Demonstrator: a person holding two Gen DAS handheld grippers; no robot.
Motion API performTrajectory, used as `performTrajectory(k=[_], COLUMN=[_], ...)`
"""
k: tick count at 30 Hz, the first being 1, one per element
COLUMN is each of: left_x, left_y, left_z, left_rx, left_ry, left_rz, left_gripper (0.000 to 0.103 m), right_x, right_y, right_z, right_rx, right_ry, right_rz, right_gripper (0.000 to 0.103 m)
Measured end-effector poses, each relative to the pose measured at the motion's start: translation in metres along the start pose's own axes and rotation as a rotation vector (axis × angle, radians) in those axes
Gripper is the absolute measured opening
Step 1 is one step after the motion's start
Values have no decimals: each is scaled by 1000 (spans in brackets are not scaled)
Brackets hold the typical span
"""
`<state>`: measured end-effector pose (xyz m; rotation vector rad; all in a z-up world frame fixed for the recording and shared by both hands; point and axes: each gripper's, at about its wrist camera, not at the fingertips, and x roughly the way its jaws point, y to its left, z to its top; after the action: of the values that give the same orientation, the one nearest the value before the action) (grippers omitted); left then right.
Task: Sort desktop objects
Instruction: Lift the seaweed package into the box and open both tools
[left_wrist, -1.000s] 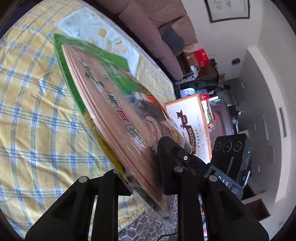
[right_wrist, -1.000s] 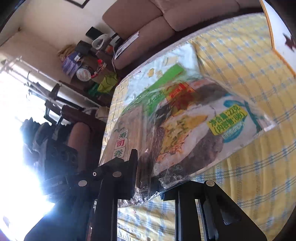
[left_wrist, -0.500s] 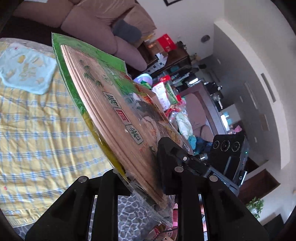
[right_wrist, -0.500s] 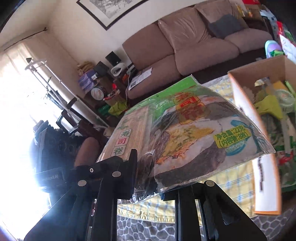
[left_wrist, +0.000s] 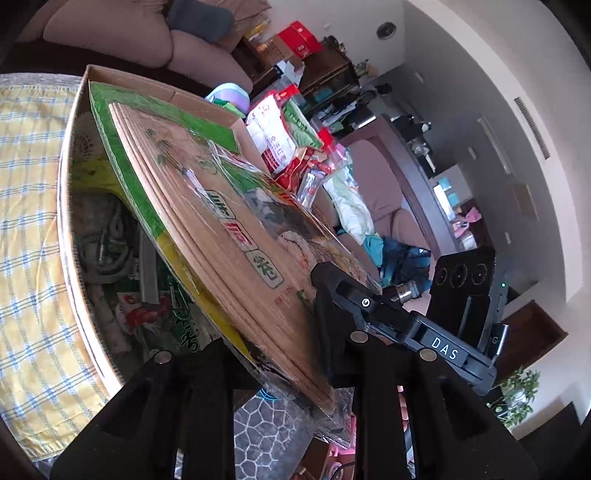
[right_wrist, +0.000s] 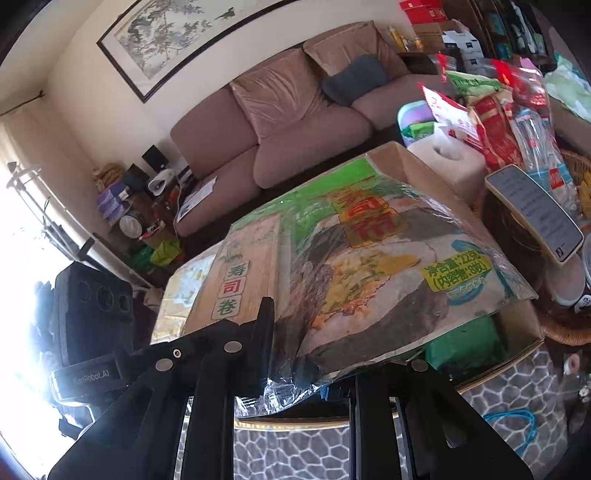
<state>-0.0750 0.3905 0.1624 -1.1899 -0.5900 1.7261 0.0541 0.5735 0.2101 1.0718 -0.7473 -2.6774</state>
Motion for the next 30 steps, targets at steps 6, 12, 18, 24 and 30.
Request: performTrajectory(k=[6, 12, 18, 24, 30], left_x=[33, 42, 38, 23, -30], left_y=[2, 10, 2, -8, -28], left_z=[-12, -22, -23, -33, -39], left_rx=[-20, 0, 39, 89, 96], left_ry=[41, 65, 64, 105, 21], left_rz=[51, 103, 208, 346, 336], left_gripper=[22, 22, 24, 43, 70], right_x=[11, 22, 31, 39, 18], right_y=[-50, -71, -67, -49, -51], right_z=[-3, -11, -10, -11, -12], right_rx=[43, 64, 55, 33, 86], right_ry=[22, 35, 68, 99, 158], right_rz=[-5, -21, -63, -158, -196], right_gripper=[19, 19, 19, 31, 50])
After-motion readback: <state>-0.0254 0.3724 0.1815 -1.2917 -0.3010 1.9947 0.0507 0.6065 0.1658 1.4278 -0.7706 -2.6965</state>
